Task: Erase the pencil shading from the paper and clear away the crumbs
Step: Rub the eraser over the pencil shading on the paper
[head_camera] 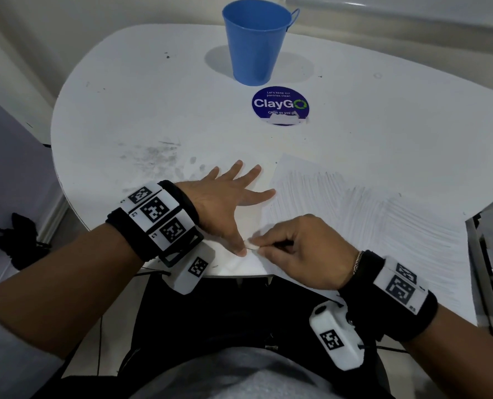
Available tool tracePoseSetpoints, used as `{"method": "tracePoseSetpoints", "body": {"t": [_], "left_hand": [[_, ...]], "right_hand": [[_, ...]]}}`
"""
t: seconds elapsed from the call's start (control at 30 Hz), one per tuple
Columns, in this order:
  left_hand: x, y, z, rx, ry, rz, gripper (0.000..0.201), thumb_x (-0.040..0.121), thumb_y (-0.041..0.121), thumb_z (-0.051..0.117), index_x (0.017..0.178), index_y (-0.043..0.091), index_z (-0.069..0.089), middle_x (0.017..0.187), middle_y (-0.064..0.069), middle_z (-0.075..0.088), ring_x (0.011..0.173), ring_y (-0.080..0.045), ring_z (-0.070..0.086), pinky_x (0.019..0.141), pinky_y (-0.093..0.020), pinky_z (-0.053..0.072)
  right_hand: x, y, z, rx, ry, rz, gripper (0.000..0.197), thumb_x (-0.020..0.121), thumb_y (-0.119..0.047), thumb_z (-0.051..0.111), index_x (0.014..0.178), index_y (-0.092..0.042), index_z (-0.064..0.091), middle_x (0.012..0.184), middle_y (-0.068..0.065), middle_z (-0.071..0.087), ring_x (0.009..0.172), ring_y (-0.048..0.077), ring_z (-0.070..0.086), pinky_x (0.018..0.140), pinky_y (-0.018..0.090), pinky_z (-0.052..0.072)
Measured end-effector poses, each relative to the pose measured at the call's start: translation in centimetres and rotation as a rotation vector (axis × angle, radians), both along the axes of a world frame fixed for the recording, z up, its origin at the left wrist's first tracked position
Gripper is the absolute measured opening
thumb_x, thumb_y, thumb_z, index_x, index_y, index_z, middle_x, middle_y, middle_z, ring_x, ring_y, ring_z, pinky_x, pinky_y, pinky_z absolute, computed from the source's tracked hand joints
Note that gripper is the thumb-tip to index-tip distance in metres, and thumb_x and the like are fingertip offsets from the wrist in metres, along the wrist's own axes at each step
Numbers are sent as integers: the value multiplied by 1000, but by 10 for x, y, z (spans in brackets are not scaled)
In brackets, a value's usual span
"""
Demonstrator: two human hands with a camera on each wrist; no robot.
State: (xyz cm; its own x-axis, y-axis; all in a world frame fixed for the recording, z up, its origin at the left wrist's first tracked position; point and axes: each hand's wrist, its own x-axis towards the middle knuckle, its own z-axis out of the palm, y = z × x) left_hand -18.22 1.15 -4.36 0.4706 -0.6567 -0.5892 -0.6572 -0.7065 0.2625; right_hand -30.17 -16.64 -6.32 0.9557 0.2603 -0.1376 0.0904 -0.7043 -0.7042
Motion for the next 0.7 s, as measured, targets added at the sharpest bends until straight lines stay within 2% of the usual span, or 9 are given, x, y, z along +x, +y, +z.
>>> {"method": "tracePoseSetpoints", "body": {"t": [0.13, 0.23, 0.33, 0.37, 0.47, 0.6, 0.67, 0.7], "left_hand": [[0, 0, 2, 3, -2, 5, 120, 72, 59, 79, 153, 58, -9, 159, 15, -36, 143, -11, -41, 121, -46, -19], [0, 0, 2, 6, -1, 5, 119, 72, 60, 79, 153, 58, -9, 159, 15, -36, 143, -11, -41, 121, -45, -20], [0, 1, 2, 8, 1, -3, 119, 73, 60, 78, 153, 57, -10, 159, 15, -36, 143, -11, -41, 121, -45, -19], [1, 1, 2, 7, -1, -9, 119, 73, 61, 78, 153, 57, -10, 159, 15, -36, 143, -12, -40, 121, -46, -19], [1, 3, -2, -19, -3, -14, 115, 77, 63, 75, 153, 56, -10, 159, 16, -36, 143, -11, -40, 122, -47, -19], [3, 4, -8, -144, 9, 35, 102, 85, 59, 70, 155, 54, -3, 163, 14, -28, 146, -9, -35, 121, -41, -20], [4, 3, -8, -141, 9, 34, 100, 85, 57, 71, 155, 54, 0, 163, 13, -28, 146, -9, -34, 120, -40, -20], [5, 3, -8, -132, 14, 30, 100, 85, 57, 71, 155, 54, 0, 163, 14, -28, 146, -9, -34, 120, -41, -20]], "right_hand": [[6, -6, -1, -37, -86, -149, 19, 93, -36, 65, 108, -38, 75, 107, -22, 72, 94, -2, 67, 85, 30, 55], [2, -8, -1, -34, -58, -95, 20, 93, -36, 64, 110, -38, 75, 104, -22, 73, 90, -3, 67, 83, 26, 54], [0, -8, -3, -17, -86, -142, 18, 92, -36, 66, 107, -34, 76, 75, -15, 71, 65, 3, 61, 68, 20, 50], [0, -9, -5, -31, -124, -183, 17, 92, -34, 66, 107, -33, 76, 70, -14, 69, 62, 3, 59, 66, 21, 48], [1, -10, -7, -33, -130, -222, 18, 92, -28, 66, 108, -31, 75, 70, -11, 69, 64, 5, 59, 70, 23, 50], [-3, -6, -2, 76, 51, -104, 19, 94, -27, 65, 111, -33, 73, 82, -5, 73, 74, 11, 65, 79, 31, 55], [-1, -7, 1, 127, 100, -98, 21, 96, -24, 63, 112, -32, 74, 83, -3, 73, 73, 13, 66, 77, 30, 56], [1, -9, 1, 155, 110, -129, 21, 96, -23, 62, 112, -30, 74, 80, -4, 73, 68, 11, 64, 72, 26, 55]]}}
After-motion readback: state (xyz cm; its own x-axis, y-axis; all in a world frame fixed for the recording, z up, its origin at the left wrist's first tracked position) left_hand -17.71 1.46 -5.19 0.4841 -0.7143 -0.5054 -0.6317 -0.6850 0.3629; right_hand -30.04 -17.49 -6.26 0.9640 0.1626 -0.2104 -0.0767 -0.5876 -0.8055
